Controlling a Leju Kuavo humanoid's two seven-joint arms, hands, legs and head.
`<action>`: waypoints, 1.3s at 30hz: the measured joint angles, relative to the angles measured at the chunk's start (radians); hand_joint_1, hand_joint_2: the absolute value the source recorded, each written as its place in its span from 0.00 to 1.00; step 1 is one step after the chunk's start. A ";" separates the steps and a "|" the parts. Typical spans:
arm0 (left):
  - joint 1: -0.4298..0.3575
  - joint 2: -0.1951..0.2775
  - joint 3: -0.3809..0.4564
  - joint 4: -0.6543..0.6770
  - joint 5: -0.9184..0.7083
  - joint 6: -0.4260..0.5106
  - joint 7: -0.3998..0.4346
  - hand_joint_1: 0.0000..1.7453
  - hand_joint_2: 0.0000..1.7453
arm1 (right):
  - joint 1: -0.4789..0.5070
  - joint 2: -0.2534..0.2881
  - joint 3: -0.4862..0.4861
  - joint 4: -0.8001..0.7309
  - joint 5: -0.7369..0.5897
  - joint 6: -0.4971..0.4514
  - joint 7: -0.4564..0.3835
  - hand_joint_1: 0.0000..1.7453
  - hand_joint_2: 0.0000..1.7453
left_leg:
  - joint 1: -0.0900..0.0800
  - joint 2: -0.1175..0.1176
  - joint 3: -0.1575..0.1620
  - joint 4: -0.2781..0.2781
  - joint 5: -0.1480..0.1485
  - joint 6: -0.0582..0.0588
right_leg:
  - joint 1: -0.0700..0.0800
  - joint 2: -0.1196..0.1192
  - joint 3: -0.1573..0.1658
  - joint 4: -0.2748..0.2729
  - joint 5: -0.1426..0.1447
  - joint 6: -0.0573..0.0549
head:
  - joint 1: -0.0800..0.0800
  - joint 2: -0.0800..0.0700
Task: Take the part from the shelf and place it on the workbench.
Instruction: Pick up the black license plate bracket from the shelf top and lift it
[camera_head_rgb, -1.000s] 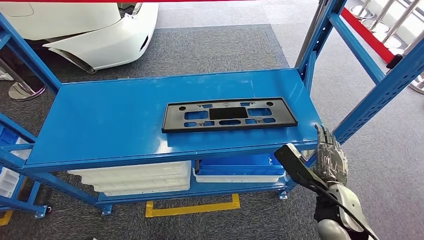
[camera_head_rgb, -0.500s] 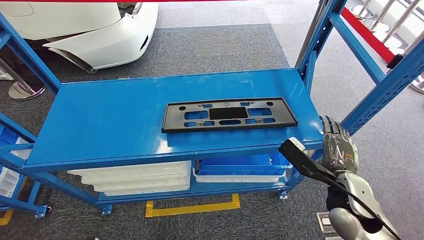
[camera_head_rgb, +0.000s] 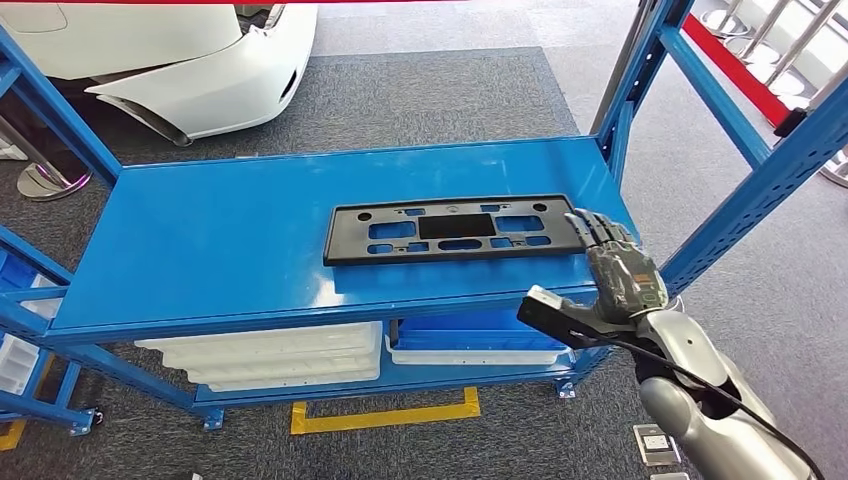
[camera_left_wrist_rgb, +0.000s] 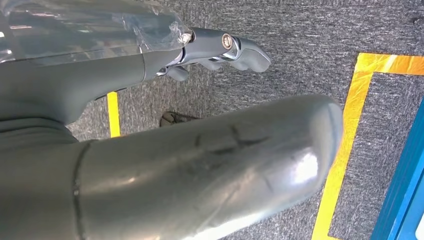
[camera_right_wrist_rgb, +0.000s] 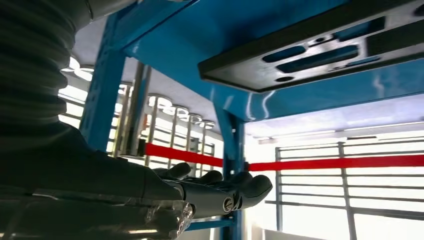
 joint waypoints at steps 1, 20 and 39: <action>0.000 0.000 -0.003 0.000 -0.002 -0.001 -0.004 0.00 0.00 | -0.006 0.002 0.015 0.009 -0.009 -0.010 -0.023 0.00 1.00 | 0.000 0.000 0.000 0.000 0.000 0.000 | 0.000 0.000 0.000 0.000 0.000 0.000 | 0.000 0.000; 0.000 0.000 -0.025 0.000 0.007 -0.013 -0.020 0.00 0.00 | -0.108 0.075 0.224 0.157 -0.108 -0.095 -0.165 0.00 1.00 | 0.000 -0.002 -0.002 0.000 0.001 -0.001 | 0.000 -0.001 -0.002 0.001 0.000 0.000 | 0.000 0.000; 0.000 0.000 -0.037 0.000 0.014 -0.023 -0.020 0.00 0.00 | -0.115 0.084 0.259 0.212 -0.114 -0.103 -0.120 0.00 1.00 | 0.000 -0.002 -0.002 0.000 0.001 -0.001 | 0.000 -0.001 -0.002 0.001 0.000 0.000 | 0.001 0.000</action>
